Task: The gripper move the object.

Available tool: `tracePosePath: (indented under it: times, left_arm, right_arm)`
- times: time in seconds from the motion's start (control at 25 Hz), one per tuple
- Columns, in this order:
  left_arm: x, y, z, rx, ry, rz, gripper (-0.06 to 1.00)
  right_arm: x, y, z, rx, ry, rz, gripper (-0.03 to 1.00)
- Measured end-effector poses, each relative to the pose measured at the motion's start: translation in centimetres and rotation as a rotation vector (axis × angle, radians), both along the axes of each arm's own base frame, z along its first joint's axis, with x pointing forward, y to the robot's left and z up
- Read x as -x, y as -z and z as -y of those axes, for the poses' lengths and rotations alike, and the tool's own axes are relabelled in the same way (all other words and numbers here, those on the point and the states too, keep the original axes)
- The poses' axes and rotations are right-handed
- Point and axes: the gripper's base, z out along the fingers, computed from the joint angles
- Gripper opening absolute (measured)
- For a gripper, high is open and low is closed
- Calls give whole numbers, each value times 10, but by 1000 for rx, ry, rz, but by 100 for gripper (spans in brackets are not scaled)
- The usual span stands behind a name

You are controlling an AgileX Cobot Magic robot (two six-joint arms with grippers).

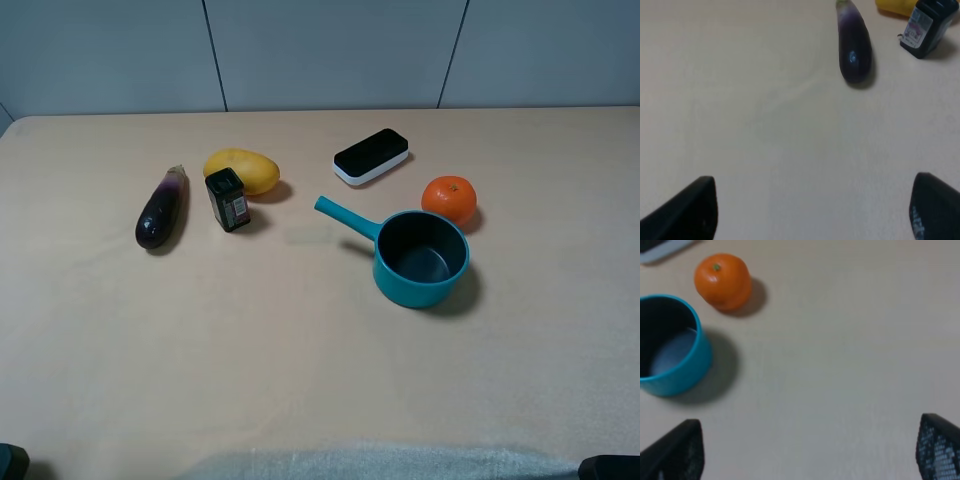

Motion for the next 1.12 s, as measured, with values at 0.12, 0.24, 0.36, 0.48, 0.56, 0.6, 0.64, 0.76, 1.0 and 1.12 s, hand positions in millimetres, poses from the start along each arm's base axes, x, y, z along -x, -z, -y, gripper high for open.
tracePosePath:
  times: [0.12, 0.24, 0.36, 0.48, 0.56, 0.6, 0.64, 0.76, 1.0, 1.12]
  left_arm:
    - [0, 0, 0, 0, 0, 0, 77]
    - [0, 0, 0, 0, 0, 0, 77]
    - [0, 0, 0, 0, 0, 0, 77]
    - [0, 0, 0, 0, 0, 0, 77]
    - [0, 0, 0, 0, 0, 0, 77]
    - [0, 0, 0, 0, 0, 0, 77]
    - [0, 0, 0, 0, 0, 0, 77]
    - [0, 0, 0, 0, 0, 0, 77]
    - [0, 0, 0, 0, 0, 0, 77]
    - [0, 0, 0, 0, 0, 0, 77]
  right_arm:
    - [-1, 8, 0, 7, -13, 11, 64]
    - [-2, 12, -1, 8, -25, 27, 64]
    - [-4, 12, -2, 21, -43, 47, 64]
    - [-5, 10, -2, 45, -62, 69, 64]
    - [-5, 10, -1, 52, -38, 71, 64]
    - [-4, 10, 0, 54, -18, 75, 64]
    - [-3, 10, 0, 56, 3, 82, 64]
    - [5, 11, 2, 52, 58, 124, 64]
    - [18, 13, 1, 47, 93, 196, 64]
    - [22, 13, 0, 53, 77, 224, 64]
